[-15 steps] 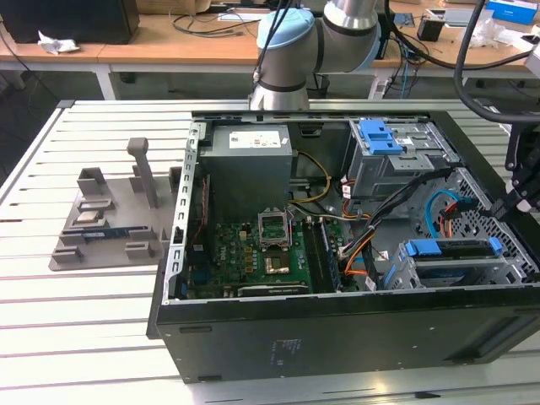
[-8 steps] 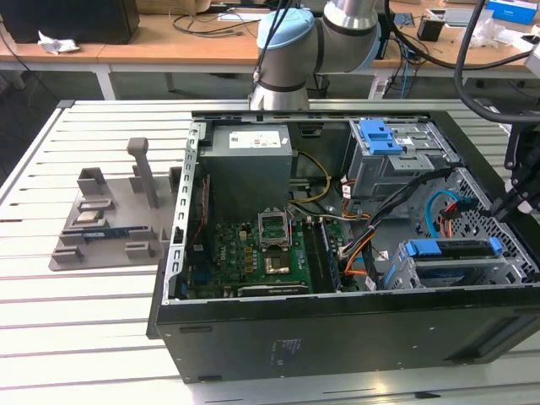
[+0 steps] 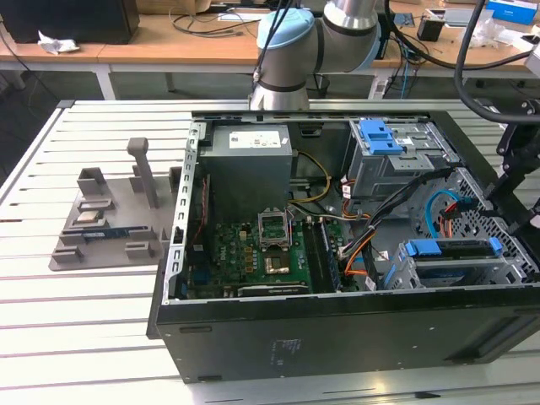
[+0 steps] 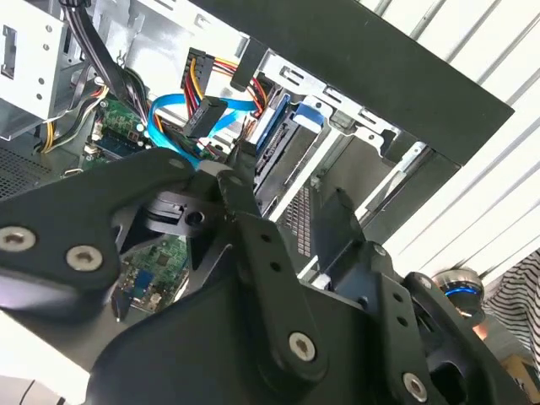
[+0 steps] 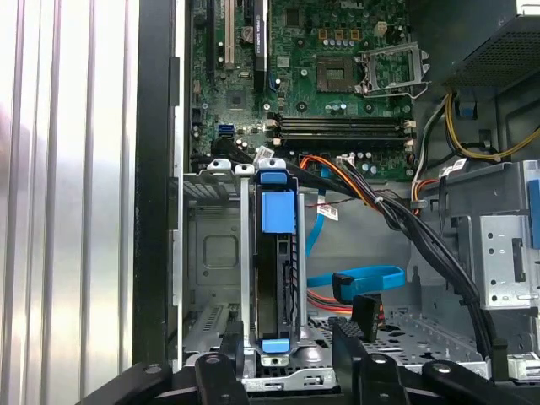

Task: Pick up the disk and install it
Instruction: 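Insert the first disk wire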

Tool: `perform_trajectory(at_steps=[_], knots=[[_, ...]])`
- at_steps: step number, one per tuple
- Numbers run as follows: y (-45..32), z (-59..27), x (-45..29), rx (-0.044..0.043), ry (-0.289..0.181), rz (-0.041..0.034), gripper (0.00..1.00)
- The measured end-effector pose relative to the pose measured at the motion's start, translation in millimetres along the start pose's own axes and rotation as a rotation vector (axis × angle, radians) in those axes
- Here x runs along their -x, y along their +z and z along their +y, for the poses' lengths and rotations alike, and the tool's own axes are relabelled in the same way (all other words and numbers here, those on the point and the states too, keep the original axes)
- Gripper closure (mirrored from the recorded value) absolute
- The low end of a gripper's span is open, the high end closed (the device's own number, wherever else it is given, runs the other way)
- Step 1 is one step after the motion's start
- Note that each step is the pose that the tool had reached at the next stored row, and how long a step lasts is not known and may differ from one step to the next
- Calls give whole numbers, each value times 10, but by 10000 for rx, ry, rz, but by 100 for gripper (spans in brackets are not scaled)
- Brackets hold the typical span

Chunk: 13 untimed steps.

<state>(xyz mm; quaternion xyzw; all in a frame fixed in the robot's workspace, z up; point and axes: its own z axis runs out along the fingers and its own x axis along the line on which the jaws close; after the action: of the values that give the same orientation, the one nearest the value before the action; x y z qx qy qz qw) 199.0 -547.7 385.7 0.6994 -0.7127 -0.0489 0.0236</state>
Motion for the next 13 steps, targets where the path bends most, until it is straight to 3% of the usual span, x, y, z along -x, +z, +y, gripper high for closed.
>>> perform_trajectory(at_steps=[1,3,6,8,13], knots=[[2,-2,32,1,-3,2,46],[30,-2,227,0,3,33,46],[146,-9,429,0,9,91,46],[237,-19,438,0,9,97,46],[330,-29,435,0,10,100,46]])
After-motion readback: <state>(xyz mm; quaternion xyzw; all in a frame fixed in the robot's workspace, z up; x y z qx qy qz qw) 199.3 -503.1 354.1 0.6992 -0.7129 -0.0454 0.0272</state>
